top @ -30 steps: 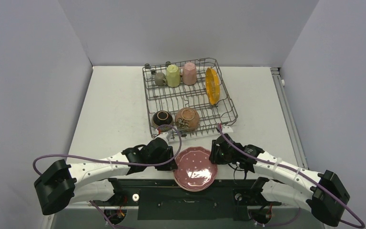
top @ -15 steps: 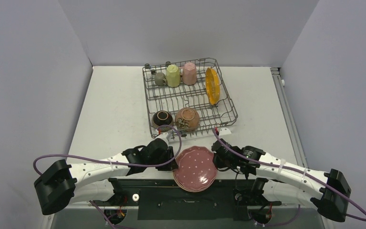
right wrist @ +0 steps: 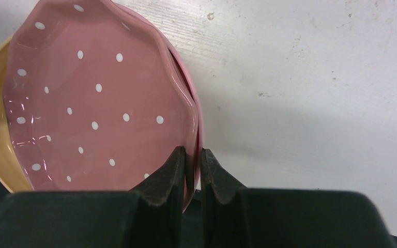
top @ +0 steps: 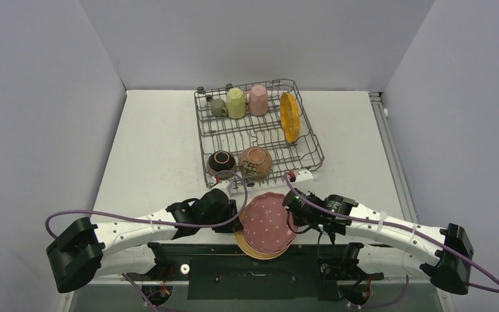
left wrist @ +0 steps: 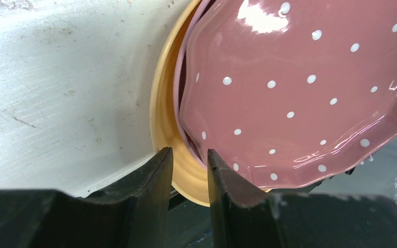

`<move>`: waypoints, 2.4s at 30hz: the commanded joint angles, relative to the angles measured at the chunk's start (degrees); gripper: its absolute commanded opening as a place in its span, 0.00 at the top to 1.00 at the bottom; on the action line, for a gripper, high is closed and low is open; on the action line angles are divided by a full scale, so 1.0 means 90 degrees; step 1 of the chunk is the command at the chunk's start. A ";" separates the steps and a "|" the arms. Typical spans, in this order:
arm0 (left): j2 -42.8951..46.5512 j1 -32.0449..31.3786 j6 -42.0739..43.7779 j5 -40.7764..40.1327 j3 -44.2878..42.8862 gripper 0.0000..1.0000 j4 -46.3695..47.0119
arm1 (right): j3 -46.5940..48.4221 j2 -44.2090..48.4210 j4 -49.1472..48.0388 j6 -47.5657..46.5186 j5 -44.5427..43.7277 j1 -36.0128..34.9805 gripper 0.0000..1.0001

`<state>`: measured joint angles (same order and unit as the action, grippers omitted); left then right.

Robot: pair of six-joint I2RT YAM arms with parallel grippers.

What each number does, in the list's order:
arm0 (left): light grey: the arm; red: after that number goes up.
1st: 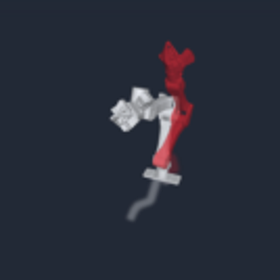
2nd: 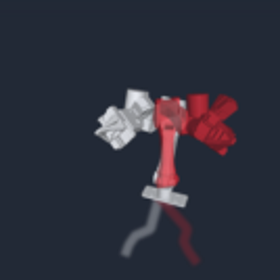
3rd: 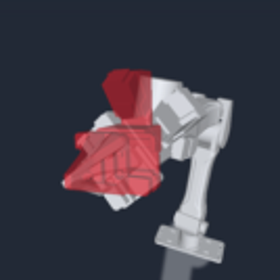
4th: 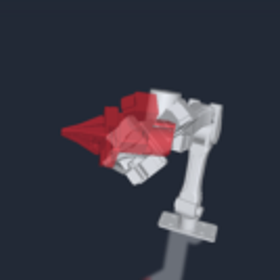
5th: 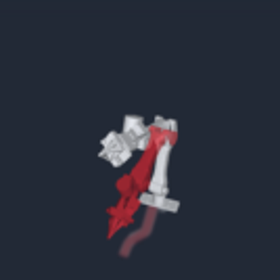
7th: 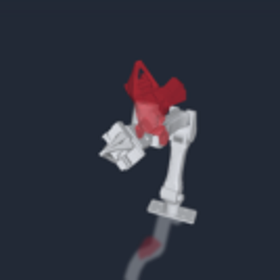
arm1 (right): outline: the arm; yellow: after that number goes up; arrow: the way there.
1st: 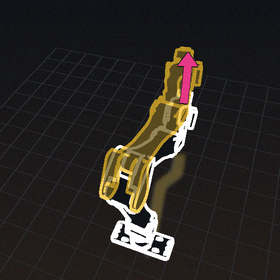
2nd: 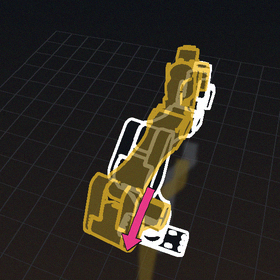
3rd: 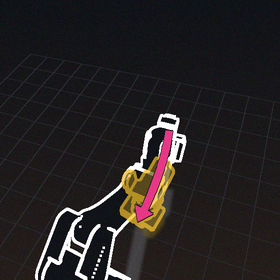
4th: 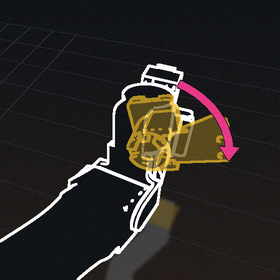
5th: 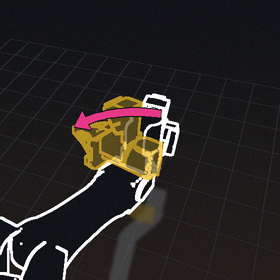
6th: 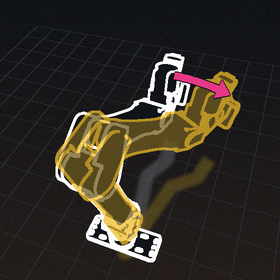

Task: Load the mixed dishes into the dish rack
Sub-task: Pick up the plate at the center of the board.

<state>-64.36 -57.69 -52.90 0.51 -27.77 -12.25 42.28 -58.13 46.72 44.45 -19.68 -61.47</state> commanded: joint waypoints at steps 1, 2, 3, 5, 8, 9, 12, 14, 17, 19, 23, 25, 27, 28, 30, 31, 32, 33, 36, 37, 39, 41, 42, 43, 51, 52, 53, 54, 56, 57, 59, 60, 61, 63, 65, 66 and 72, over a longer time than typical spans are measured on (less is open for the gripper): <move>0.0060 -0.0030 0.0117 0.0031 -0.0020 0.72 0.0100 | 0.0185 -0.0017 -0.0727 0.0306 0.0004 -0.0094 1.00; 0.0051 -0.0032 0.0129 0.0031 -0.0027 0.72 0.0091 | 0.0180 -0.0017 -0.0747 0.0311 0.0021 -0.0130 1.00; 0.0037 -0.0029 0.0137 0.0033 -0.0041 0.72 0.0079 | 0.0189 0.0006 -0.0743 0.0348 -0.0005 -0.0156 1.00; 0.0021 -0.0026 0.0166 0.0051 -0.0081 0.72 0.0038 | 0.0273 0.0124 -0.0692 0.0392 -0.0044 -0.0203 1.00; 0.0068 -0.0025 0.0228 0.0018 -0.0156 0.69 -0.0077 | 0.0573 0.0362 -0.0513 0.0282 -0.0144 -0.0262 1.00; 0.0092 -0.0023 0.0241 0.0006 -0.0188 0.68 -0.0146 | 0.0643 0.0339 -0.0440 0.0240 -0.0203 -0.0271 1.00; 0.0140 -0.0017 0.0302 -0.0003 -0.0244 0.63 -0.0227 | 0.0827 -0.0096 0.0064 0.0116 -0.0268 -0.0318 1.00; 0.0144 -0.0016 0.0311 0.0001 -0.0248 0.60 -0.0258 | 0.0700 -0.0259 -0.0048 0.0161 -0.0176 -0.0436 0.99; 0.0139 -0.0021 0.0305 0.0001 -0.0205 0.58 -0.0230 | 0.0507 -0.0382 -0.0435 0.0247 -0.0010 -0.0550 0.91; 0.0129 -0.0019 0.0302 -0.0001 -0.0176 0.57 -0.0221 | 0.0450 -0.0519 -0.0540 0.0271 0.0056 -0.0563 0.86; 0.0148 -0.0011 0.0316 -0.0001 -0.0165 0.57 -0.0251 | 0.0497 -0.0869 -0.0565 0.0231 0.0065 -0.0582 0.80; 0.0172 -0.0006 0.0328 -0.0006 -0.0166 0.57 -0.0275 | 0.0522 -0.0984 -0.0580 0.0212 0.0076 -0.0604 0.78; 0.0196 0.0003 0.0338 -0.0005 -0.0166 0.57 -0.0287 | 0.0509 -0.1063 -0.0595 0.0205 0.0048 -0.0605 0.84; 0.0205 0.0004 0.0340 0.0000 -0.0166 0.57 -0.0269 | 0.0503 -0.1082 -0.0613 0.0202 0.0051 -0.0603 0.87; 0.0185 0.0005 0.0341 -0.0006 -0.0166 0.57 -0.0268 | 0.0478 -0.1123 -0.0601 0.0206 0.0007 -0.0602 0.89; 0.0182 0.0009 0.0341 -0.0003 -0.0166 0.57 -0.0264 | 0.0490 -0.1125 -0.0506 0.0249 -0.0148 -0.0607 0.85; 0.0184 0.0013 0.0341 -0.0001 -0.0159 0.57 -0.0249 | 0.0499 -0.1113 -0.0446 0.0282 -0.0235 -0.0608 0.82; 0.0181 0.0013 0.0341 -0.0004 -0.0153 0.59 -0.0235 | 0.0498 -0.1040 -0.0357 0.0327 -0.0374 -0.0609 0.79; 0.0147 0.0008 0.0359 0.0006 -0.0125 0.67 -0.0170 | 0.0450 -0.0812 -0.0253 0.0444 -0.0526 -0.0606 0.76; 0.0133 0.0012 0.0360 0.0022 -0.0112 0.70 -0.0137 | 0.0398 -0.0708 -0.0246 0.0463 -0.0576 -0.0604 0.76; 0.0060 0.0013 0.0372 0.0035 -0.0108 0.74 -0.0092 | 0.0319 -0.0614 -0.0244 0.0507 -0.0582 -0.0589 0.74; -0.0023 0.0019 0.0386 0.0056 -0.0099 0.79 -0.0027 | 0.0238 -0.0589 -0.0282 0.0544 -0.0526 -0.0591 0.74; -0.0077 0.0016 0.0394 0.0063 -0.0099 0.81 -0.0011 | 0.0183 -0.0584 -0.0309 0.0588 -0.0517 -0.0592 0.74; -0.0132 0.0017 0.0397 0.0068 -0.0106 0.81 -0.0005 | 0.0160 -0.0583 -0.0328 0.0603 -0.0494 -0.0596 0.74; -0.0230 0.0021 0.0414 0.0037 -0.0076 0.97 0.0019 | -0.0208 -0.0707 -0.0596 0.0712 -0.0378 -0.0571 0.72; -0.0231 0.0020 0.0417 0.0020 -0.0067 1.00 0.0011 | -0.0233 -0.0716 -0.0627 0.0735 -0.0373 -0.0572 0.72; -0.0229 0.0022 0.0419 0.0006 -0.0061 1.00 -0.0002 | -0.0244 -0.0713 -0.0642 0.0740 -0.0372 -0.0565 0.72; -0.0216 0.0018 0.0419 0.0003 -0.0057 1.00 -0.0018 | -0.0252 -0.0703 -0.0641 0.0751 -0.0389 -0.0568 0.72; -0.0142 0.0023 0.0418 -0.0079 -0.0071 1.00 -0.0077 | -0.0234 -0.0666 -0.0589 0.0772 -0.0421 -0.0565 0.71; -0.0046 0.0018 0.0424 -0.0136 -0.0085 1.00 -0.0163 | -0.0208 -0.0644 -0.0557 0.0781 -0.0443 -0.0570 0.71; 0.0139 0.0020 0.0466 -0.0251 -0.0186 1.00 -0.0395 | -0.0184 -0.0540 -0.0536 0.0796 -0.0443 -0.0567 0.71; 0.0217 0.0018 0.0492 -0.0338 -0.0293 1.00 -0.0609 | -0.0175 -0.0507 -0.0529 0.0805 -0.0446 -0.0563 0.71; 0.0376 0.0021 0.0528 -0.0383 -0.0352 1.00 -0.0732 | -0.0152 -0.0429 -0.0522 0.0824 -0.0451 -0.0573 0.71; 0.0655 0.0018 0.0578 -0.0546 -0.0542 1.00 -0.1095 | -0.0111 -0.0337 -0.0514 0.0853 -0.0496 -0.0581 0.71; 0.0941 0.0023 0.0605 -0.0670 -0.0708 1.00 -0.1421 | -0.0071 -0.0288 -0.0531 0.0856 -0.0496 -0.0577 0.71; 0.1099 0.0023 0.0610 -0.0696 -0.0797 1.00 -0.1617 | -0.0060 -0.0279 -0.0541 0.0854 -0.0483 -0.0581 0.71; 0.1396 0.0026 0.0648 -0.0877 -0.0931 1.00 -0.2242 | -0.0104 -0.0373 -0.1012 0.0777 0.0037 -0.0616 0.71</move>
<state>-53.84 -57.28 -48.42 -6.09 -33.06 -28.05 40.25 -61.60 42.13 51.31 -21.56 -66.48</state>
